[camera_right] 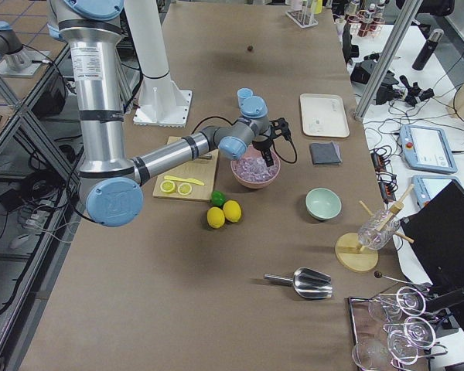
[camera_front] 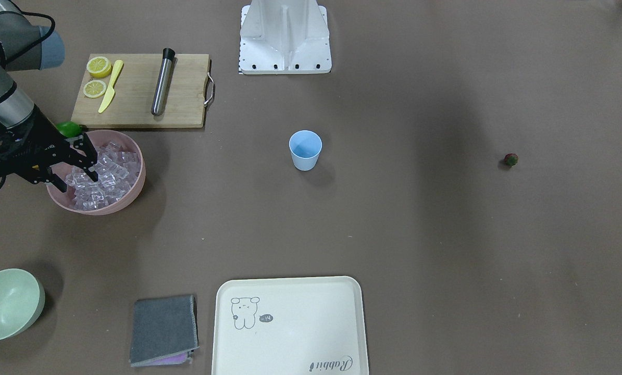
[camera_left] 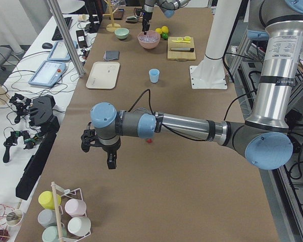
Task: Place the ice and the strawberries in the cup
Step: 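Lower the right gripper into the bowl and grasp an ice cube, then lift the ice cube and carry it to the light-blue cup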
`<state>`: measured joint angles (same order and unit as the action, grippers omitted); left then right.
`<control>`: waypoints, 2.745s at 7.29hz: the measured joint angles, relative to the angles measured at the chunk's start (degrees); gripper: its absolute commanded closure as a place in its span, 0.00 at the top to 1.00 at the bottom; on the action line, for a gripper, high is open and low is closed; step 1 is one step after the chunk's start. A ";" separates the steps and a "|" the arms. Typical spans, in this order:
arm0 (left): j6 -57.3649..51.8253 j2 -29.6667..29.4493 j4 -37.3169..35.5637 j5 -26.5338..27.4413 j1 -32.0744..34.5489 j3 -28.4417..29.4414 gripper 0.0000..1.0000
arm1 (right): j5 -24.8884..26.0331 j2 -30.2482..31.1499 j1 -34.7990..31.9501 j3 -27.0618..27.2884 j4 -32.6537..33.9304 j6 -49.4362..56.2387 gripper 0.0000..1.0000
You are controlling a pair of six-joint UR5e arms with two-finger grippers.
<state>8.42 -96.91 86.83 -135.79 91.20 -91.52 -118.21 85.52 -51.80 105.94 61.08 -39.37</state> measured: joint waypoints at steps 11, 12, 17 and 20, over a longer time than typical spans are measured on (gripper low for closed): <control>-0.25 1.06 0.13 0.00 -0.05 0.04 0.98 | 2.90 -0.76 5.90 -1.49 0.42 -0.87 0.53; -0.23 1.04 0.62 0.00 -0.05 0.25 0.98 | 3.26 -0.72 5.90 -1.74 0.44 -0.66 0.36; -0.35 1.04 4.25 0.02 -0.06 2.46 0.98 | 3.31 -0.31 4.55 -1.32 0.40 -0.63 0.00; -0.36 1.08 4.31 0.05 -0.05 2.62 0.98 | -0.54 -0.77 -0.62 0.73 0.41 -0.77 0.00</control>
<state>8.06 -95.84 91.14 -135.74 91.15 -88.90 -118.75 84.75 -52.42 106.67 61.49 -40.14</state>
